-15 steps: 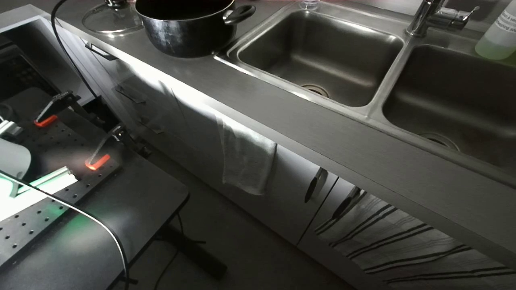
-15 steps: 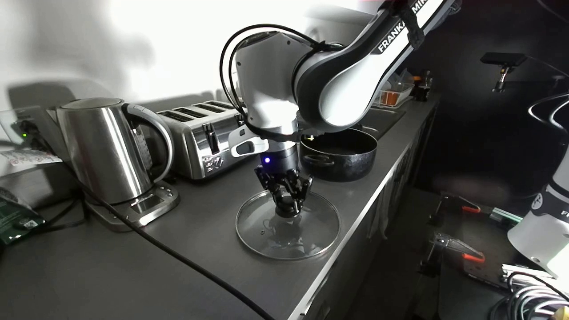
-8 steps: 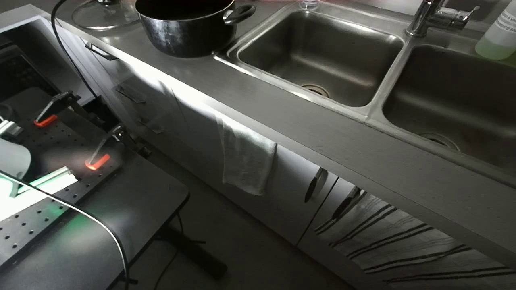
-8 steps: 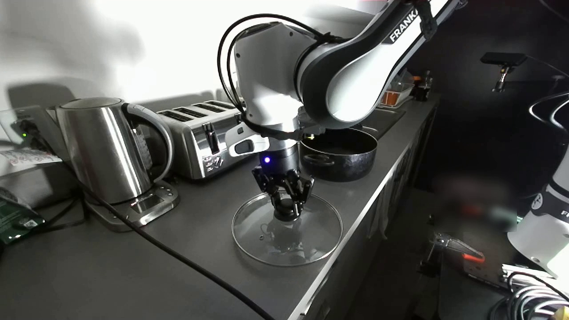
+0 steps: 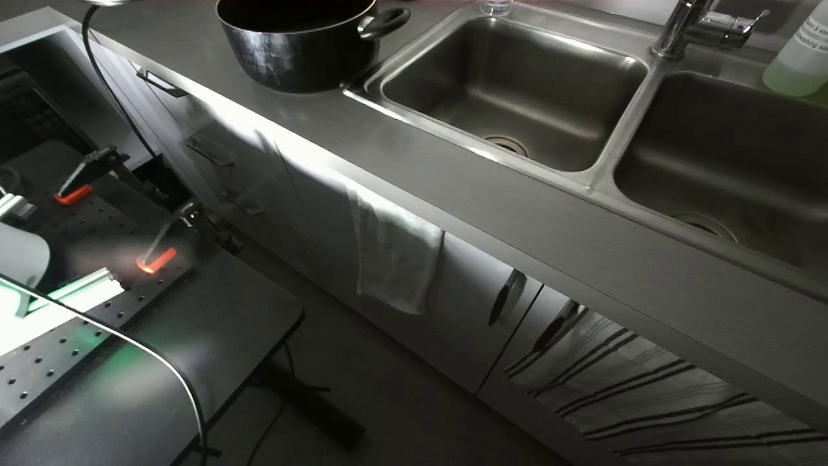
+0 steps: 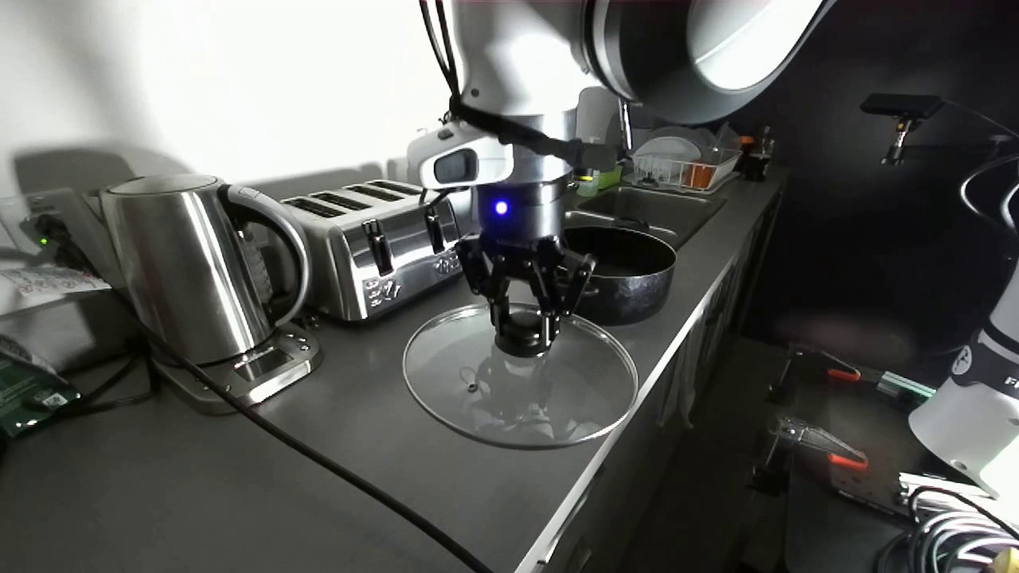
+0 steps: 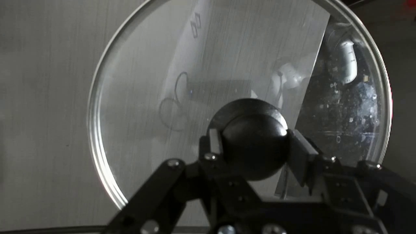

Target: Put the lid on the pot

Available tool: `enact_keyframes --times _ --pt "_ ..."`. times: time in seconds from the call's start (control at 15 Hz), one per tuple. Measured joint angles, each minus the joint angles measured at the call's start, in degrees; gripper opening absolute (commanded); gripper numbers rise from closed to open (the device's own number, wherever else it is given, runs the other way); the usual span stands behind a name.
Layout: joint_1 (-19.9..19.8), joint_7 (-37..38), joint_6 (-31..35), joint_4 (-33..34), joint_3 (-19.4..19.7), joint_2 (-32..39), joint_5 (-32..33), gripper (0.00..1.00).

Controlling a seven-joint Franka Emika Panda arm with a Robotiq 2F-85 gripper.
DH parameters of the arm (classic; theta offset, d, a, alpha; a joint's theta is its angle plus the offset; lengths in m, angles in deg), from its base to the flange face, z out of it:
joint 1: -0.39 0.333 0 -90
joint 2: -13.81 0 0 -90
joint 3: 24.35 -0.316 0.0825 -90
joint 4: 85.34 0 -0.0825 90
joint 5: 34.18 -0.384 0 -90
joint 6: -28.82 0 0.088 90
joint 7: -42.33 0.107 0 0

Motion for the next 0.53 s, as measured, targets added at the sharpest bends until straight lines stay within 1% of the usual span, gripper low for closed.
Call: enact_keyframes --times 0.27,0.53 --pt "0.0 0.2 -3.6 -0.6 0.5 -6.3 -1.1 0.26" --pt "-0.7 2.4 -5.8 -0.5 2.9 -10.3 -1.1 0.26"
